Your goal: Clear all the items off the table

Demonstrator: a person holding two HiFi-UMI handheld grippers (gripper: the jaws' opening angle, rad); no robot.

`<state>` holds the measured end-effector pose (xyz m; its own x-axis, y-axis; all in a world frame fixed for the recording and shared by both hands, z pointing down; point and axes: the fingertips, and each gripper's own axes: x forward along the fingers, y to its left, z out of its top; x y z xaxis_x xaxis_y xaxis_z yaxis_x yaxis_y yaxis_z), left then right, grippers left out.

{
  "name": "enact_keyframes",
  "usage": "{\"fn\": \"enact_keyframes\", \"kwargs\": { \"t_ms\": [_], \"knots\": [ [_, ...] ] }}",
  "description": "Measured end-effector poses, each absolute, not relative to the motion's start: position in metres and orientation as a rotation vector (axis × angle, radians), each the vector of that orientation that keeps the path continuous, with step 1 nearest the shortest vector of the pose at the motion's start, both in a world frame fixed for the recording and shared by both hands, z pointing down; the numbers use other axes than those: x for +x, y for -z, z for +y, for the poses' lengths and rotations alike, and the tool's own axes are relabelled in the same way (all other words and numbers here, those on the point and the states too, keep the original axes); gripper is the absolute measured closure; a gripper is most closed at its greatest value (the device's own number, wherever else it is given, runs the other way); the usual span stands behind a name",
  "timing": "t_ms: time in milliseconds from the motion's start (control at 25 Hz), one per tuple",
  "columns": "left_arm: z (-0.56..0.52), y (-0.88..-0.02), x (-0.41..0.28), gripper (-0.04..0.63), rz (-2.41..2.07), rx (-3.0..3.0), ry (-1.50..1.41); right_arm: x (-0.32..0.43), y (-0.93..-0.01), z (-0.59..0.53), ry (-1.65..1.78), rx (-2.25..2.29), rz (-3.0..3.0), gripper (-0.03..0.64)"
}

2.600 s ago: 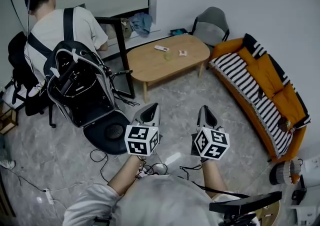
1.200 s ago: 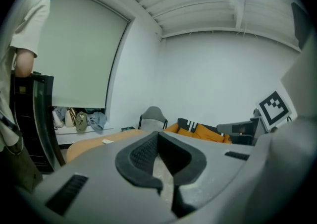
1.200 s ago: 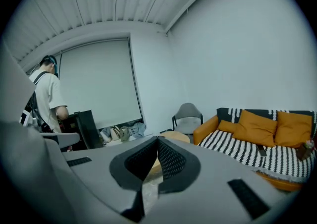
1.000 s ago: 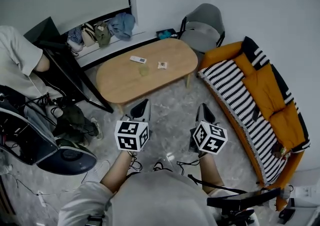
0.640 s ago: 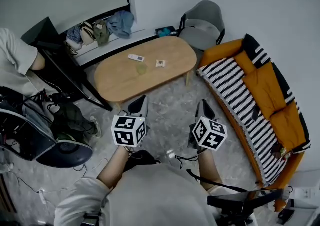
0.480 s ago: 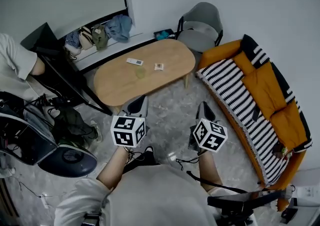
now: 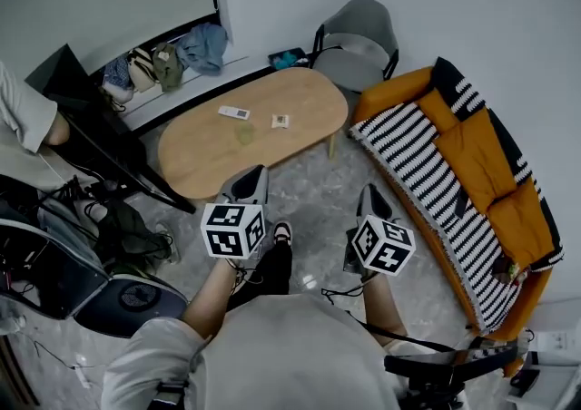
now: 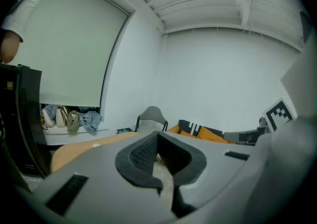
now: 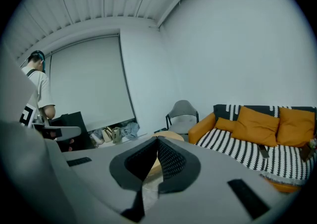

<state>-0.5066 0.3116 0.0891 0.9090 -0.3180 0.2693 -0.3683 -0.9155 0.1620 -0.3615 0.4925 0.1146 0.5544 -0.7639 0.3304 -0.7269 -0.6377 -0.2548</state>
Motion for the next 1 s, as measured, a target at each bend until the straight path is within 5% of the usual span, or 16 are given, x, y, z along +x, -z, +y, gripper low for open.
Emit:
{"fn": "enact_keyframes", "kwargs": {
  "t_ms": [1000],
  "knots": [
    [0.118,-0.078,-0.310,0.586,-0.443,2.876,-0.302,-0.179,-0.098,0.299,0.593,-2.755,1.282,0.592]
  ]
}}
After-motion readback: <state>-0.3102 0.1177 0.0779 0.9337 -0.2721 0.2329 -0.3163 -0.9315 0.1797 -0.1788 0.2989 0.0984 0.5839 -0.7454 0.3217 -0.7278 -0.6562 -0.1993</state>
